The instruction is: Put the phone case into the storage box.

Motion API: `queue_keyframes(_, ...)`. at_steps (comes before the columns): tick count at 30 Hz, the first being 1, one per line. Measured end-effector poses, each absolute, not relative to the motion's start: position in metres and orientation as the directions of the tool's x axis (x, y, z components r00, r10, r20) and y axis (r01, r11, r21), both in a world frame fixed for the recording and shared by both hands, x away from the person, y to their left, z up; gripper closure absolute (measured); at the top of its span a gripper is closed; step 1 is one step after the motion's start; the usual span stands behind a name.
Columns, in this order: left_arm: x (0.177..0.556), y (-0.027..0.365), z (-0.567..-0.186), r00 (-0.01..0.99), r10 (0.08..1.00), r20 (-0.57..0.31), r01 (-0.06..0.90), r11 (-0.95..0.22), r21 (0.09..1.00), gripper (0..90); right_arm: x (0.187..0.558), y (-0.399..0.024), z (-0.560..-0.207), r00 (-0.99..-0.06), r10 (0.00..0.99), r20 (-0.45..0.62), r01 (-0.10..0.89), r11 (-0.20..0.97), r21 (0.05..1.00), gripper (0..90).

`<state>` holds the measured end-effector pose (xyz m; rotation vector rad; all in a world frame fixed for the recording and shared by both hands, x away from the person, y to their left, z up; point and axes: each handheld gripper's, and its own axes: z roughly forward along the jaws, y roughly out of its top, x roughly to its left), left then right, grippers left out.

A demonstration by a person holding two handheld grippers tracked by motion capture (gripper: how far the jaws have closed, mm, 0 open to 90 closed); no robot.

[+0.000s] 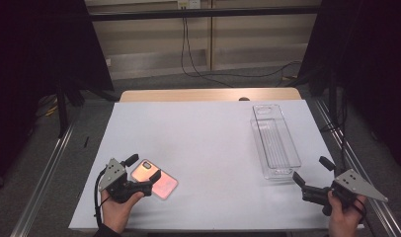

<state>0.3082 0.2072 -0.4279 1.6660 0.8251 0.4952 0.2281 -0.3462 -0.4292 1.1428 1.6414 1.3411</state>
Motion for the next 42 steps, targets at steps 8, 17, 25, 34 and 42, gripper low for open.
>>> queue_keyframes(8, 0.317, 0.196, -0.423, 0.691, 0.718, -0.086, 0.219, -0.095, 0.971, 2.0, 0.228, -0.347, -0.429, -0.347, 0.938, 0.009, 0.189, 0.060, 0.980, 0.0)
queue_keyframes(17, 0.326, 0.185, -0.416, 0.689, 0.720, -0.077, 0.207, -0.094, 0.974, 3.9, 0.228, -0.347, -0.429, -0.344, 0.939, 0.009, 0.187, 0.058, 0.981, 0.0)
queue_keyframes(25, 0.338, 0.181, -0.413, 0.682, 0.727, -0.081, 0.201, -0.079, 0.976, 6.3, 0.228, -0.346, -0.429, -0.341, 0.940, 0.009, 0.186, 0.058, 0.981, 0.0)
queue_keyframes(34, 0.349, 0.165, -0.418, 0.708, 0.700, -0.096, 0.243, -0.114, 0.963, 15.4, 0.228, -0.347, -0.430, -0.336, 0.942, 0.012, 0.194, 0.057, 0.979, 0.0)
queue_keyframes(42, 0.347, 0.172, -0.414, 0.736, 0.670, -0.100, 0.252, -0.134, 0.958, 35.8, 0.227, -0.347, -0.430, -0.337, 0.941, 0.016, 0.194, 0.053, 0.980, 0.0)
